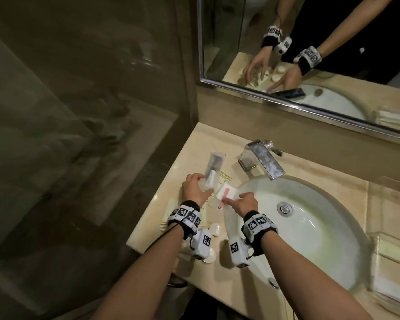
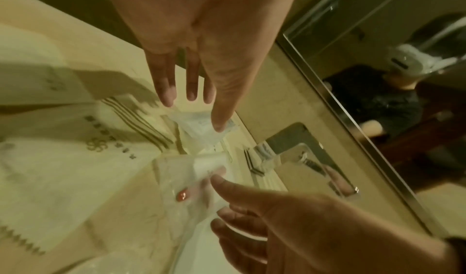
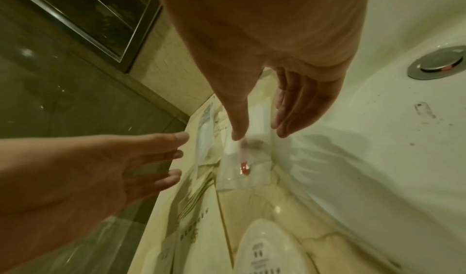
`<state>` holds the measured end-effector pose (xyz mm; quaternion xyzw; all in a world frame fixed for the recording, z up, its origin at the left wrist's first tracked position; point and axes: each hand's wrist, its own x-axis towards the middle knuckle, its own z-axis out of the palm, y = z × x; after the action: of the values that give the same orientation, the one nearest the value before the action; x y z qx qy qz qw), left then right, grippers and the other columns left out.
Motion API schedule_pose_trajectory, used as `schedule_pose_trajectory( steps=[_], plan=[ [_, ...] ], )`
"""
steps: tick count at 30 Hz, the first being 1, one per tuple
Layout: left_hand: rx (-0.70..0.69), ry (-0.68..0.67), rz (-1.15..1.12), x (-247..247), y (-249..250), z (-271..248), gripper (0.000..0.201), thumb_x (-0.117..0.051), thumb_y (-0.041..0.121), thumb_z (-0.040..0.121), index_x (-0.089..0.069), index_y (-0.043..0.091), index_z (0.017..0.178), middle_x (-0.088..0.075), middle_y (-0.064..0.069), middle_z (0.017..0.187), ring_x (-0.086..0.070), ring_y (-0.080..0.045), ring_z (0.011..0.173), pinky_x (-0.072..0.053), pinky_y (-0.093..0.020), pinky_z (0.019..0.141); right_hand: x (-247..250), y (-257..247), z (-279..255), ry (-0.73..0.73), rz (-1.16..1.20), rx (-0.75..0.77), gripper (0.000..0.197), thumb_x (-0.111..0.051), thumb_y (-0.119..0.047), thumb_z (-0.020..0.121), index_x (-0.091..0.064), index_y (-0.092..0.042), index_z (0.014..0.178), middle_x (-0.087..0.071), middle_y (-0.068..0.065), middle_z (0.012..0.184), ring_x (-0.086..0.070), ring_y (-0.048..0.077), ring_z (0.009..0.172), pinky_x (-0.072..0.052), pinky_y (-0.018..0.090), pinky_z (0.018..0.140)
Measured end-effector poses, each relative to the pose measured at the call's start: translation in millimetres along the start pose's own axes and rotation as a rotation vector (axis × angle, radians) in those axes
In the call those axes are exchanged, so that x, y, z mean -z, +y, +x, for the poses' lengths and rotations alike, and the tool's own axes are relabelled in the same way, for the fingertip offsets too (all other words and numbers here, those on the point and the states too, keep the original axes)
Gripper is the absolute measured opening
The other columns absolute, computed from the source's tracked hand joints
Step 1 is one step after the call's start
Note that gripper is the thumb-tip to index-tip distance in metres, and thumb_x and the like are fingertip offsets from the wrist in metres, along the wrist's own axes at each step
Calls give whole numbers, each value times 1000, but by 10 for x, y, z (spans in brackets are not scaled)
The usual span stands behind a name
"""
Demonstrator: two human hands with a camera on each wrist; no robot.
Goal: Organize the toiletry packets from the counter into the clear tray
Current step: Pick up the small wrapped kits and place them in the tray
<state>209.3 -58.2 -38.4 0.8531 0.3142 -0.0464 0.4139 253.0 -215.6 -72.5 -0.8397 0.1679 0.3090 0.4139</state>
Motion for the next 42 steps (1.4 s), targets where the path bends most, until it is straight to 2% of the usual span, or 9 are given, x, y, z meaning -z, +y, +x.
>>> schedule_pose_trajectory(
  steps=[6, 13, 19, 23, 27, 31, 37, 40, 42],
  plan=[
    [-89, -1, 182, -219, 142, 200, 64, -80, 37, 69, -48, 25, 123, -47, -2, 128, -48, -25, 114, -45, -39, 98, -24, 22, 115, 26, 12, 4, 47, -86, -30, 67, -48, -14, 90, -65, 14, 107, -66, 31, 98, -54, 39, 85],
    [-28, 45, 250, -300, 217, 299, 55, -70, 17, 76, -44, 22, 124, -53, -3, 126, -49, -27, 114, -47, -43, 97, 77, 31, 131, -42, -5, 42, 28, -79, -19, 75, -53, -16, 65, -64, 4, 70, -62, 21, 70, -58, 43, 82],
    [-1, 92, 219, -221, 223, 338, 27, -57, 11, 88, -53, 21, 113, -62, -3, 114, -57, -27, 104, -52, -43, 85, 127, 14, 136, -75, 52, 56, 18, -73, -21, 80, -57, -17, 73, -69, 4, 72, -72, 25, 82, -57, 42, 87],
    [94, 87, 124, -115, 256, 316, 13, -52, 16, 93, -55, 14, 105, -66, -11, 106, -63, -33, 98, -48, -37, 77, 198, 13, 124, -57, 120, 88, 15, -71, -20, 81, -57, -15, 80, -74, 11, 81, -70, 20, 71, -58, 42, 86],
    [149, 60, -96, -1, 324, 219, 23, -56, 18, 91, -58, 9, 113, -65, -14, 113, -61, -35, 106, -53, -40, 89, 350, -33, 31, -74, 206, 140, 17, -70, -16, 82, -54, -15, 77, -65, 2, 66, -67, 21, 66, -59, 45, 83],
    [162, 20, -411, 157, 484, 37, 26, -60, 15, 91, -60, 7, 115, -66, -11, 108, -64, -27, 92, -54, -20, 49, 592, -122, -125, -84, 245, 260, 20, -68, -12, 84, -52, -17, 73, -55, -4, 59, -62, 21, 65, -58, 43, 78],
    [79, -63, -720, 326, 1028, -399, 18, -61, 11, 90, -63, 18, 106, -72, -8, 105, -70, -25, 95, -57, -43, 87, 1120, -307, -449, -98, 329, 467, 7, -61, -12, 88, -65, -16, 83, -57, -12, 58, -54, 7, 55, -44, 20, 56],
    [1, -136, -757, 255, 1361, -631, 20, -62, 11, 89, -62, 18, 108, -72, -9, 105, -70, -25, 95, -59, -38, 83, 1478, -341, -608, -79, 419, 513, 12, -57, -7, 90, -67, -3, 96, -61, 3, 71, -54, 9, 57, -45, 18, 54],
    [-22, -175, -770, 147, 1574, -769, 22, -61, 12, 91, -61, 16, 112, -73, -7, 101, -71, -19, 85, -60, -28, 68, 1757, -288, -686, -41, 470, 515, 12, -57, -11, 91, -69, -9, 95, -65, 6, 81, -57, 12, 68, -48, 26, 61]
  ],
)
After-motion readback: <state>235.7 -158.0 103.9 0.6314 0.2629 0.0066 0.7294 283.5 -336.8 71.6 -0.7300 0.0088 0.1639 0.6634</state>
